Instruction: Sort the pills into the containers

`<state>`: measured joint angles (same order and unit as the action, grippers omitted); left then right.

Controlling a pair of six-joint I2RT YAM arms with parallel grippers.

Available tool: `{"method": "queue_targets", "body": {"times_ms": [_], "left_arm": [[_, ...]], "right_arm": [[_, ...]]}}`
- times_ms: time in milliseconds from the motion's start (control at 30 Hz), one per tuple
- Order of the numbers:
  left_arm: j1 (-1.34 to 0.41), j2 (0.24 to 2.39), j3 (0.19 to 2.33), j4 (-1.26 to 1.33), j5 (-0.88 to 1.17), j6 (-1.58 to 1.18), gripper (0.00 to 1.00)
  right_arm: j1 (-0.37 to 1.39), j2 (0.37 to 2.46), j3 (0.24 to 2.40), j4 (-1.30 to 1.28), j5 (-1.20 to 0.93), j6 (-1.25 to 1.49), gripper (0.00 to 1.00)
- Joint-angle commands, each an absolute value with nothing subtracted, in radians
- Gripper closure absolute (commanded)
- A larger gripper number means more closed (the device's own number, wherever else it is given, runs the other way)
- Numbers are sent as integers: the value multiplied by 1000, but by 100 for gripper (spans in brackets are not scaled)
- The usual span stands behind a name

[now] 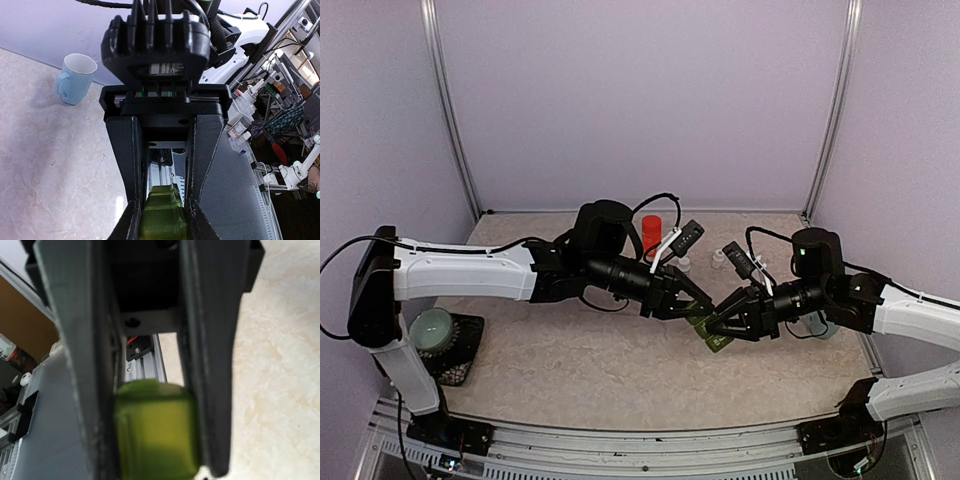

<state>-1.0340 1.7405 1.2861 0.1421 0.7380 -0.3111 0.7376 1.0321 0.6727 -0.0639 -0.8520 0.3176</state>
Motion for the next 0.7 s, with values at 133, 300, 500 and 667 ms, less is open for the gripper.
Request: {"method": "queue_targets", "body": {"times_ms": [133,300,500,667], "left_arm": [[-1016,1747,1330,177,789,-329,92],[-1017,1751,1333,185,793,-343,92],[-1020,1756,1337,190,799,-348,92],[-1019,1761,1335,187,793,-348,91]], "right_arm": [[747,1056,673,-62,-889,315,62],[752,1072,674,-52,-890,323,60],[755,1071,673,-6,-909,348,62],[756,1076,673,26,-943,367,75]]}}
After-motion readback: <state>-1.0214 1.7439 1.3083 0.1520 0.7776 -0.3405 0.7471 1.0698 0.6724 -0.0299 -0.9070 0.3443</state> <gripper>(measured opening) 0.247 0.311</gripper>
